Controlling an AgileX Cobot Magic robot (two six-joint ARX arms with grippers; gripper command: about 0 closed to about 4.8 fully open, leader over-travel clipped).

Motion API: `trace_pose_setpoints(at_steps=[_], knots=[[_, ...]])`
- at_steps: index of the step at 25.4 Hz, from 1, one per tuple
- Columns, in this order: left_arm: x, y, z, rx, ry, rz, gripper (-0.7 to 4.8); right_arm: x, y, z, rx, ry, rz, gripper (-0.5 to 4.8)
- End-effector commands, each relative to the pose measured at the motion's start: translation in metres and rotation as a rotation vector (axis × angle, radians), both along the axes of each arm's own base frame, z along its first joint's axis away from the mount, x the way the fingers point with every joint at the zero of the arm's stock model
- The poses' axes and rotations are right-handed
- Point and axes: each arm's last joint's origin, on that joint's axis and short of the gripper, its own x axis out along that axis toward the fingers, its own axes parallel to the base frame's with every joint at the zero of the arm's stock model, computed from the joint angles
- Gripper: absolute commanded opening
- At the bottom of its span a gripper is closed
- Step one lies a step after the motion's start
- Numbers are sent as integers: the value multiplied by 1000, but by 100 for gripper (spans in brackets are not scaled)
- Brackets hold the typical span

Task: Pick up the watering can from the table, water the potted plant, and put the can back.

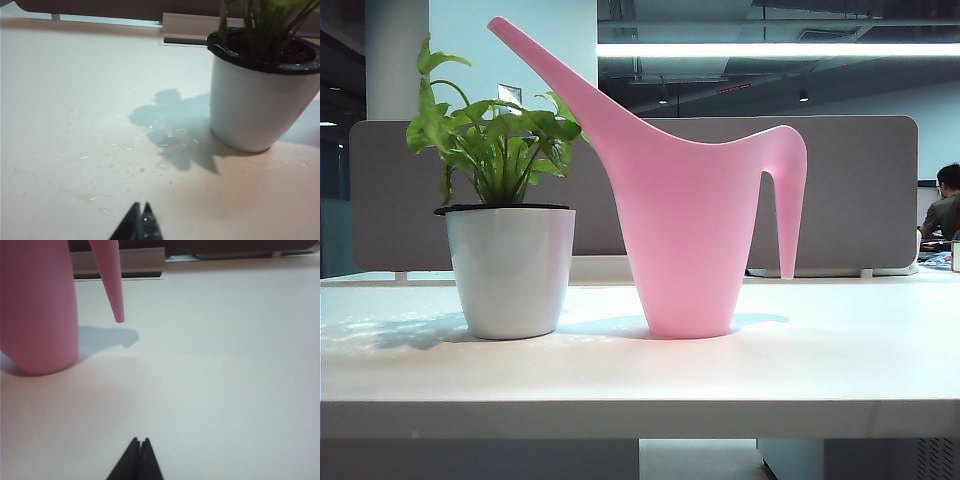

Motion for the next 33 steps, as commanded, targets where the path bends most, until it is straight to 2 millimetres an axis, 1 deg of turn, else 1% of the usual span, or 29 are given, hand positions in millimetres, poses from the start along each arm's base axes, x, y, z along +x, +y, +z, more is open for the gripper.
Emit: trace_pose_setpoints(at_steps=[1,7,9,10,11,14,15,16,17,18,19,20,22,24,25,26,27,30,31,32,33], knots=[[0,0,1,-4,5,0,3,0,0,-1,3,-3,-3,-5],[-1,0,2,-3,8,0,3,0,0,-1,3,-2,-2,-5],[-2,0,5,-5,38,-1,3,0,0,0,8,-9,11,-6],[-3,0,11,-6,80,-1,3,0,1,2,17,-23,34,-6],[-5,-1,21,-9,181,-5,3,-1,2,8,46,-40,61,-6],[-7,-4,46,-4,355,-36,3,-5,2,30,119,-89,58,-6],[-3,-8,63,23,408,-77,3,-9,2,48,157,-136,58,-6],[2,-10,73,26,375,-94,3,-13,2,61,187,-168,68,-6],[9,-14,89,27,356,-130,3,-22,3,84,251,-221,126,-6],[11,-15,98,30,352,-141,3,-28,3,98,263,-257,168,-5],[13,-17,107,32,344,-152,3,-32,4,106,261,-279,197,-4],[16,-19,119,34,330,-166,3,-39,5,118,257,-310,250,6],[19,-22,142,36,292,-195,3,-50,7,136,251,-362,365,60],[22,-28,163,39,254,-234,3,-60,8,150,266,-407,450,97],[24,-31,171,40,236,-255,3,-64,9,155,274,-418,483,97],[27,-38,188,42,204,-304,3,-70,9,164,303,-429,509,97],[30,-44,200,43,184,-343,3,-74,8,169,305,-435,489,99],[36,-52,213,40,143,-387,3,-74,5,173,290,-424,347,105],[37,-54,216,37,122,-398,3,-73,4,173,256,-419,312,120],[39,-56,218,34,101,-403,3,-72,3,172,198,-409,275,122],[42,-57,220,31,81,-404,3,-65,2,169,97,-381,222,124]])
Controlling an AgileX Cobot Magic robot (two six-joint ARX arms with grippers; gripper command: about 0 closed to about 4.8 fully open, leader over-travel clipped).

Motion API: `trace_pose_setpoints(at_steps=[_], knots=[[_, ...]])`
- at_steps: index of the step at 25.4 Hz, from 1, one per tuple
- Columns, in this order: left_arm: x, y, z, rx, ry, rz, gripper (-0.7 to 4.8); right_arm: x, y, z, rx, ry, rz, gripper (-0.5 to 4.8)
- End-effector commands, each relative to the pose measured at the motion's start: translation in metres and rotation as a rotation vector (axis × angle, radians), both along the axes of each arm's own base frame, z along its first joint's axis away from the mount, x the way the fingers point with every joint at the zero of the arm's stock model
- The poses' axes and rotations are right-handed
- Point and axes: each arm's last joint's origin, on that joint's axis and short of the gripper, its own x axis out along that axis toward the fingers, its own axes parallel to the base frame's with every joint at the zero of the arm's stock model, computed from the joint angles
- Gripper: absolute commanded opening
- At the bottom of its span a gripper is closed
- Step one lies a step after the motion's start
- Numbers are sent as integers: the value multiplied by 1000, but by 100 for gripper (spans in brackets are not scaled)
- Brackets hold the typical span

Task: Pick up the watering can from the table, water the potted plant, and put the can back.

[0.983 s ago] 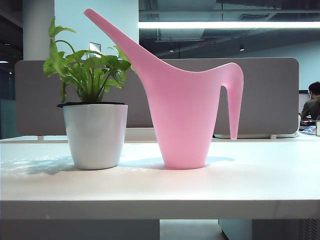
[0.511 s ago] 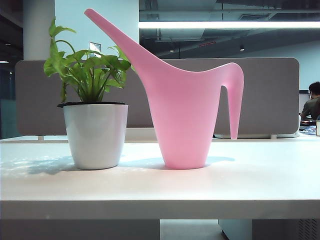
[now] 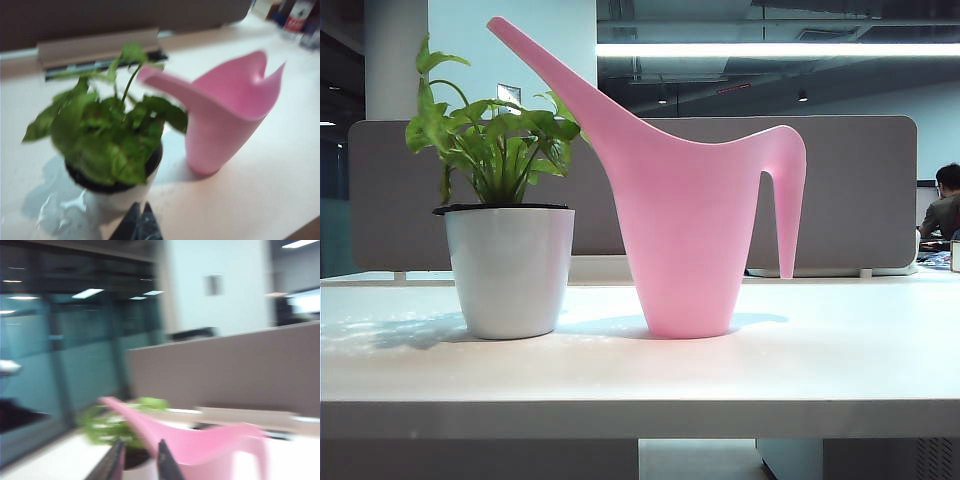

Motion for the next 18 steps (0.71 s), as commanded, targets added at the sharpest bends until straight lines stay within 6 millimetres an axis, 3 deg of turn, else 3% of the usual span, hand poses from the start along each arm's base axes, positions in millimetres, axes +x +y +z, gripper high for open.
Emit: trace_pose_setpoints(at_steps=[1,4,8,11,18], knots=[[6,-3,5,-18,-57,-11,3,15,-2,-6,-193,54,-172,127],[7,-4,4,-13,-42,-11,3,41,-1,-8,-306,109,-202,129],[7,-4,3,-12,-41,-10,3,76,-3,-8,-337,178,-329,212],[7,-4,3,-12,-41,-11,3,111,-1,-17,-332,212,-320,225],[7,-4,3,-12,-41,-11,3,183,13,-68,-244,258,-222,281]])
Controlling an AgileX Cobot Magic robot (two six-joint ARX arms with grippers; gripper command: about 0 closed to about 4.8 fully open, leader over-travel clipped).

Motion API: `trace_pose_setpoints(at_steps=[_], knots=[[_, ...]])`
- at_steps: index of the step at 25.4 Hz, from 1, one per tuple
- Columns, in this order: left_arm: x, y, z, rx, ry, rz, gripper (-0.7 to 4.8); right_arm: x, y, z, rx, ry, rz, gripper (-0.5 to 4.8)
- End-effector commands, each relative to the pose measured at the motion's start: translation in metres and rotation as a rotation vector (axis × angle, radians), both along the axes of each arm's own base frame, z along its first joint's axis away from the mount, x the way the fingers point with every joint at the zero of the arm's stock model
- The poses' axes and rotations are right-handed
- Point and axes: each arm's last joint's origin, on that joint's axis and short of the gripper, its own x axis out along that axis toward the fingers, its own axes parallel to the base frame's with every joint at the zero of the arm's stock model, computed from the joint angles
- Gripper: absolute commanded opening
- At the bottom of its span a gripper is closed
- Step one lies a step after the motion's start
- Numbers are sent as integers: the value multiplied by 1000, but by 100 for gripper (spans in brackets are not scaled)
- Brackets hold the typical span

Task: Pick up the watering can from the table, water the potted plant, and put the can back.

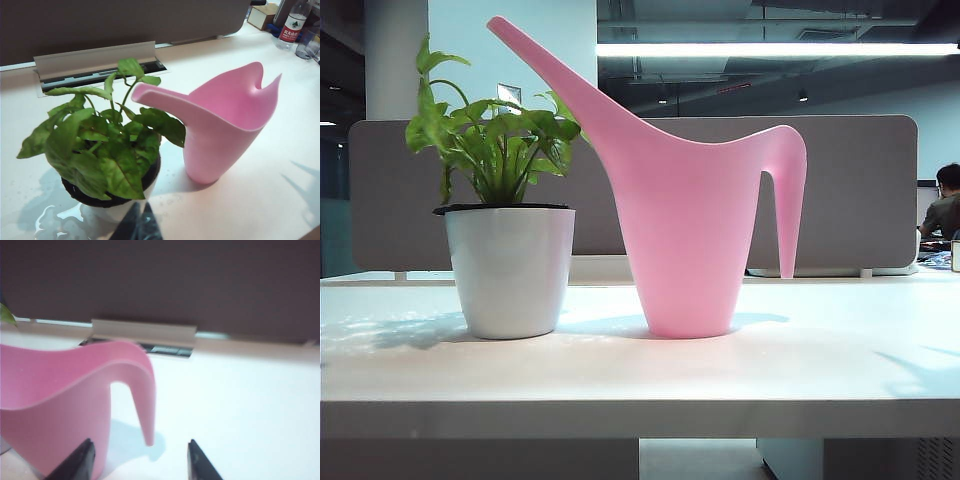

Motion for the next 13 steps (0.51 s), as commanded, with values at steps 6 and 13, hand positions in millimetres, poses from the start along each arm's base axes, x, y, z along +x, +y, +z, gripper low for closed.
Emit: trace_pose_setpoints(at_steps=[6,13], knots=[[-1,0,2,-3,-19,-3,3,65,17,-45,26,-46,75,339],[-1,0,2,-3,-18,-3,3,109,24,-80,24,-7,119,339]])
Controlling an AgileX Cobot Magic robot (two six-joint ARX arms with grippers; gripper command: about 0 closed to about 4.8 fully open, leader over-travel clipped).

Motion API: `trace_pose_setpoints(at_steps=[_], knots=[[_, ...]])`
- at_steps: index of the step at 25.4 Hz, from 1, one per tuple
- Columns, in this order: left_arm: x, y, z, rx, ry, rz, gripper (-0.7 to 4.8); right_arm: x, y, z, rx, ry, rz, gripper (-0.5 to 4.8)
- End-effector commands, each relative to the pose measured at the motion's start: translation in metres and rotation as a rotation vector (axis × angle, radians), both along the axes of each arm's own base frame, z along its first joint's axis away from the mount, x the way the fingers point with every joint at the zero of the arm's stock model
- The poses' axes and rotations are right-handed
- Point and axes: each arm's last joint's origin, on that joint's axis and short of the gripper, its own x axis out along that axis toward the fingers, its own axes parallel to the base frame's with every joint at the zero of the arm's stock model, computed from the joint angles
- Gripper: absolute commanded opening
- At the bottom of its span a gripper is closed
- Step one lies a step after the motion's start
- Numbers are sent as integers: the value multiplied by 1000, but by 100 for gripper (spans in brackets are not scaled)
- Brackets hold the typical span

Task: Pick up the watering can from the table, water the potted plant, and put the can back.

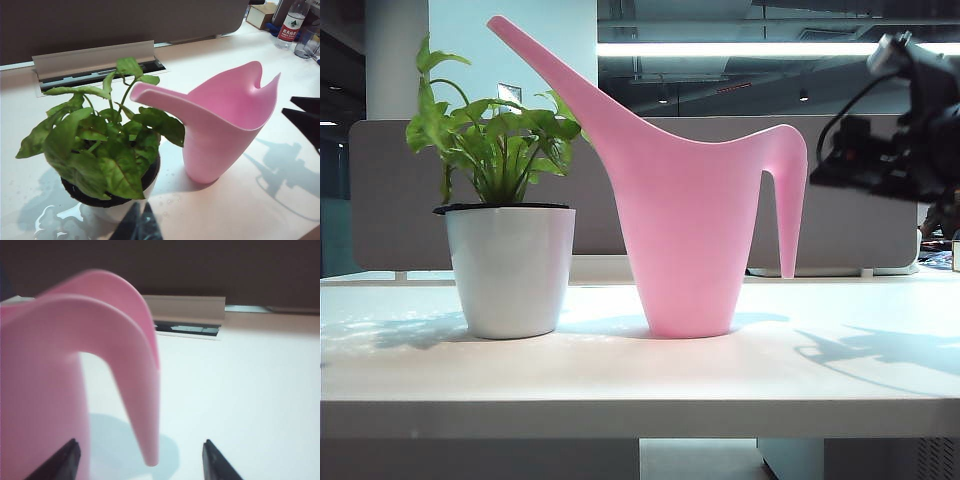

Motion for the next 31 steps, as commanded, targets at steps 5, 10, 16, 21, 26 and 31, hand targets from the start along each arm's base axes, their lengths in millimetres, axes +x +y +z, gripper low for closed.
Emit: trace_pose_setpoints(at_steps=[5,10,16,21,26,31], knots=[[-1,0,2,-3,-18,-2,3,36,6,-5,6,-49,51,339],[-1,0,2,-3,-18,-1,3,57,10,-6,9,-55,81,338],[-1,0,2,-3,-18,-2,3,80,14,-5,14,-75,119,337],[0,0,2,-2,-17,-1,3,90,15,5,16,-104,120,46],[0,0,2,-2,-17,-2,3,92,15,19,16,-132,119,-2],[0,0,2,-3,-18,-2,3,80,11,80,-188,-268,39,-2]])
